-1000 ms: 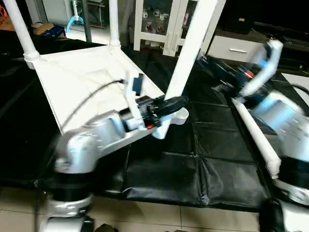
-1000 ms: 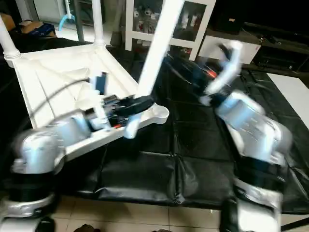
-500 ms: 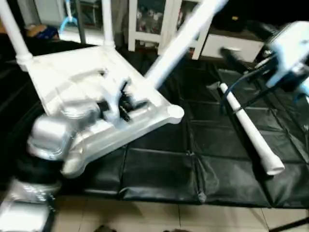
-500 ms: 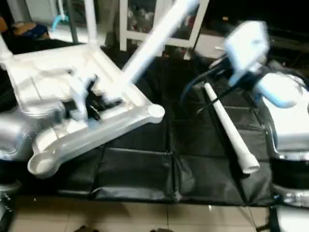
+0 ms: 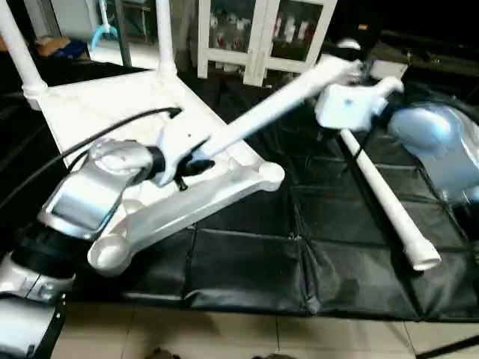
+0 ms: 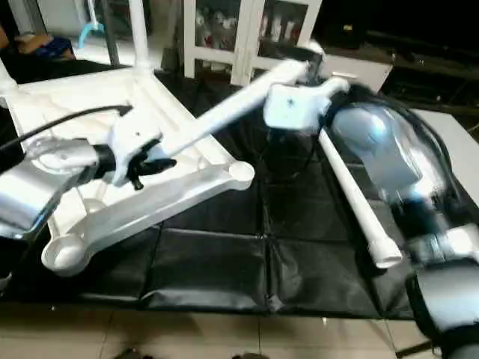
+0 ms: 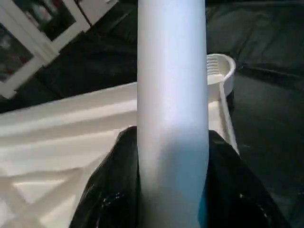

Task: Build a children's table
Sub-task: Pick table leg

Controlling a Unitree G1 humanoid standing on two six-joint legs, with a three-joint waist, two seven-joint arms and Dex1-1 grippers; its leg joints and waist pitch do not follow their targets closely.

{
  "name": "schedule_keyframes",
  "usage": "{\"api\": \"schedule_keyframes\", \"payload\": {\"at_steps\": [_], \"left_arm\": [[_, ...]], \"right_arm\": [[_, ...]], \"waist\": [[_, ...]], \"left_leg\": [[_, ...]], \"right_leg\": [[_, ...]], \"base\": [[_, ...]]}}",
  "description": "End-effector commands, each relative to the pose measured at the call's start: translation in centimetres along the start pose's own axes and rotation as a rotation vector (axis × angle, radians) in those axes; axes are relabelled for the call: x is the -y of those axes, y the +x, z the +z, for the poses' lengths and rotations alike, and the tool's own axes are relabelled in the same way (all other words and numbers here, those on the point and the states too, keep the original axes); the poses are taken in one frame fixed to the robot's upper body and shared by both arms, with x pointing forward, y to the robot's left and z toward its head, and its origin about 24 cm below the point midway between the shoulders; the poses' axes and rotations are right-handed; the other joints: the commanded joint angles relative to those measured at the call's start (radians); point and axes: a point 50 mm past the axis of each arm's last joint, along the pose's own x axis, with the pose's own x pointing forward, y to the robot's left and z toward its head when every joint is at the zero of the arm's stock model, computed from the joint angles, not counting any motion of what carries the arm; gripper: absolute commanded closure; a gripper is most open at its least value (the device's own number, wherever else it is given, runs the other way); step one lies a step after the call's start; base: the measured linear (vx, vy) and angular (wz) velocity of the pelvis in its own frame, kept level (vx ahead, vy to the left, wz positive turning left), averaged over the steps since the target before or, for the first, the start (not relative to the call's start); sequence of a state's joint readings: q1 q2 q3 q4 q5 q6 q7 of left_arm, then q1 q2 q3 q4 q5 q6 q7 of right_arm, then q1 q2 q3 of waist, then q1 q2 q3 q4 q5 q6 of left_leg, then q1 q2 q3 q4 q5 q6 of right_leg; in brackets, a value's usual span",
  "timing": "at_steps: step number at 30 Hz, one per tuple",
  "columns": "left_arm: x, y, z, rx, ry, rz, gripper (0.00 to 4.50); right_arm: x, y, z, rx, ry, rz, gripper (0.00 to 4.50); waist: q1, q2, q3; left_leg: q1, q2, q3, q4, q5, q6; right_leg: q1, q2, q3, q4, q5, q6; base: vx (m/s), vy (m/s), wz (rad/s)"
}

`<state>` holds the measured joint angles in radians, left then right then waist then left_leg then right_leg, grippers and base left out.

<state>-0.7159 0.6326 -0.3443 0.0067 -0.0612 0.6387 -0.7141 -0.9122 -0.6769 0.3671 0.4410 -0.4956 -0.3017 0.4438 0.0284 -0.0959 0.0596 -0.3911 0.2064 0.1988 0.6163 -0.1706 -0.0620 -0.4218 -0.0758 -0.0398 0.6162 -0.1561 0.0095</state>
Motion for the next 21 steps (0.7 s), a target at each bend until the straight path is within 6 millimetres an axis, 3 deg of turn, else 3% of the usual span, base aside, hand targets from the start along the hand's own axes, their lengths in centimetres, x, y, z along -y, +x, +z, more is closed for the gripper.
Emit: {"api": "schedule_keyframes", "payload": {"at_steps": [1, 4, 10, 12, 16, 21], "left_arm": [[-0.3, -0.1, 0.7, -0.003, 0.064, 0.014, 3.02], [-0.5, -0.2, 0.9, 0.003, 0.083, 0.024, 3.02], [-0.9, -0.6, 0.9, -0.041, 0.160, 0.050, 3.02], [-1.0, -0.7, 0.9, -0.044, 0.168, 0.053, 3.02], [-0.9, -0.8, 1.1, -0.040, 0.176, 0.050, 3.02], [-1.0, -0.9, 1.1, -0.046, 0.192, 0.059, 3.02]], "right_arm": [[-0.4, 0.2, -1.1, -0.055, -0.051, 0.034, 0.16], [-0.9, 1.0, -1.7, -0.081, -0.087, 0.076, 0.16], [-1.1, 1.9, -2.5, -0.112, -0.140, 0.070, 0.16], [-1.0, 2.0, -2.5, -0.108, -0.145, 0.061, 0.16], [-0.9, 2.3, -2.6, -0.111, -0.167, 0.057, 0.16], [-1.3, 2.5, -2.9, -0.118, -0.213, 0.094, 0.16]], "waist": [[-0.009, 0.014, -0.073], [-0.010, 0.012, -0.073], [-0.014, 0.009, -0.079], [-0.015, 0.005, -0.074], [-0.021, 0.008, -0.072], [-0.031, 0.007, -0.072]], "left_leg": [[0.025, 0.017, -0.009, -0.062, -0.234, -0.060], [0.027, 0.017, -0.007, -0.059, -0.246, -0.058], [0.016, 0.013, -0.005, -0.050, -0.212, -0.053], [0.014, 0.013, -0.003, -0.049, -0.224, -0.053], [0.014, 0.013, -0.007, -0.049, -0.274, -0.065], [0.012, 0.014, -0.008, -0.048, -0.288, -0.065]], "right_leg": [[0.039, -0.034, 0.031, -0.052, -0.230, -0.165], [0.037, -0.034, 0.032, -0.053, -0.237, -0.168], [0.037, -0.031, 0.033, -0.041, -0.193, -0.175], [0.032, -0.030, 0.034, -0.042, -0.204, -0.171], [0.028, -0.030, 0.031, -0.045, -0.264, -0.158], [0.027, -0.030, 0.031, -0.046, -0.267, -0.156]], "base": [[0.000, 0.000, 0.00], [0.000, 0.000, 0.00], [0.000, 0.000, 0.00], [0.000, 0.000, 0.00], [0.000, 0.000, 0.00], [0.000, 0.000, 0.00]]}}
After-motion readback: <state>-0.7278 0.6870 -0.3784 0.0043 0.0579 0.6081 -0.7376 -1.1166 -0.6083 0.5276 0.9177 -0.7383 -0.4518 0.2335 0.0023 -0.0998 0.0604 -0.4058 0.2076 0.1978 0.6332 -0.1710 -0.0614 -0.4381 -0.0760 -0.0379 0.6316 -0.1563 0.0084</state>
